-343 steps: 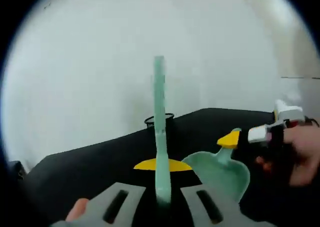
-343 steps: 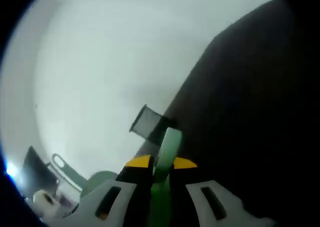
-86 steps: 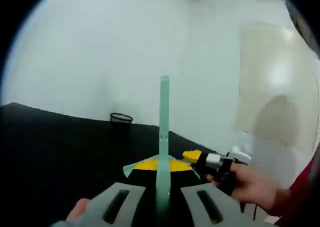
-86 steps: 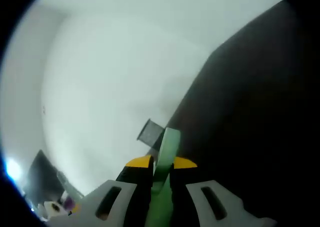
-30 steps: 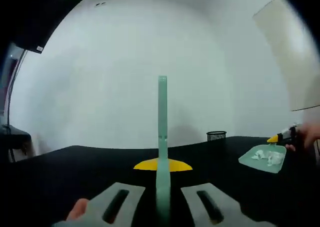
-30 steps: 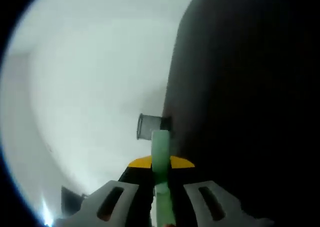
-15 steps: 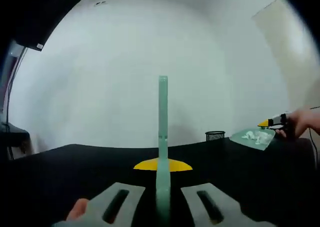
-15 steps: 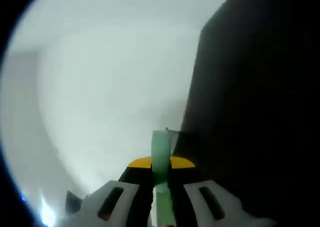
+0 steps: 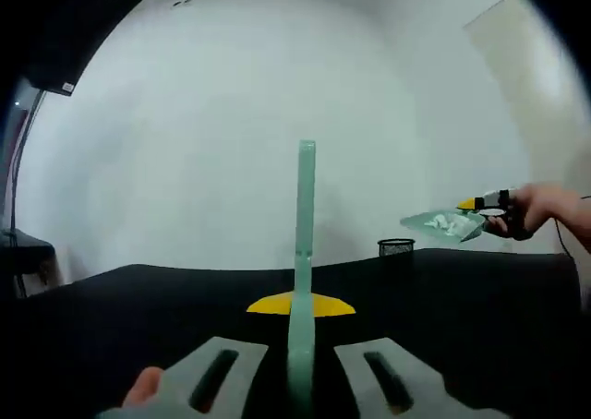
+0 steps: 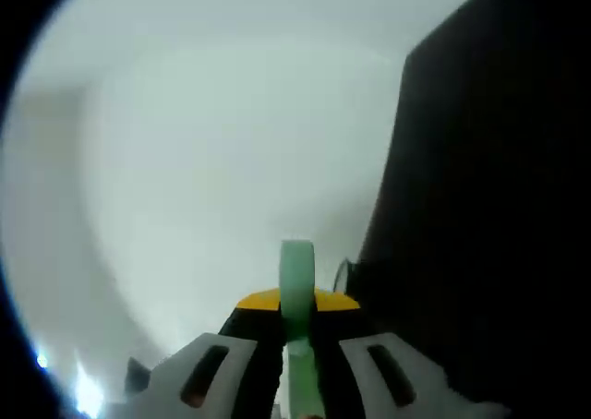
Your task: Pick up the broom and sweep the trash on the tabletop into the dustpan.
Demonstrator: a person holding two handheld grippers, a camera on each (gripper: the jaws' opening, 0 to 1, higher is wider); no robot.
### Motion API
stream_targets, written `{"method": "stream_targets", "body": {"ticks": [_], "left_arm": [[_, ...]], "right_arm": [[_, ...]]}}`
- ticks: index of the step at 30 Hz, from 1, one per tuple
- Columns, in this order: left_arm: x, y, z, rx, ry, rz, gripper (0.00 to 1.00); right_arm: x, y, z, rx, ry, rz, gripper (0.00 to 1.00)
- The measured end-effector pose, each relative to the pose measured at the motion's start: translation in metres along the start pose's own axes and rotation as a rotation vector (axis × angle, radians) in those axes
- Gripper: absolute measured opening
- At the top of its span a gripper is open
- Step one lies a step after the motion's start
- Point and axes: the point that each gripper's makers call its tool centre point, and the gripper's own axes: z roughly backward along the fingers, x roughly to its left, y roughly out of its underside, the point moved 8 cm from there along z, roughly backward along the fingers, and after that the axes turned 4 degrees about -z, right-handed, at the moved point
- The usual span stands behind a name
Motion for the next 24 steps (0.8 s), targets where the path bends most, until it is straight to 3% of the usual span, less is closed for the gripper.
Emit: {"method": "stream_targets", "body": {"ticks": [5,8,15,24], "left_arm": [[0.007,-0.007,0.002,0.032,0.037,0.021,0.01],[0.017,-0.004,0.004,-0.004,0.008,0.103,0.01],[0.012,0.000,0.003,-0.003,0.037,0.078,0.01],[0.010,0.000,-0.004,0.025,0.059,0.056,0.01]], "right_arm": [[0.011,-0.007,-0.015,0.008,-0.012,0.023,0.12],[0.015,-0.016,-0.024,-0.003,-0.018,0.034,0.12],[0.017,-0.036,-0.048,-0.044,-0.006,0.056,0.12],[0.005,-0.050,-0.066,-0.107,0.004,-0.003,0.12]]}}
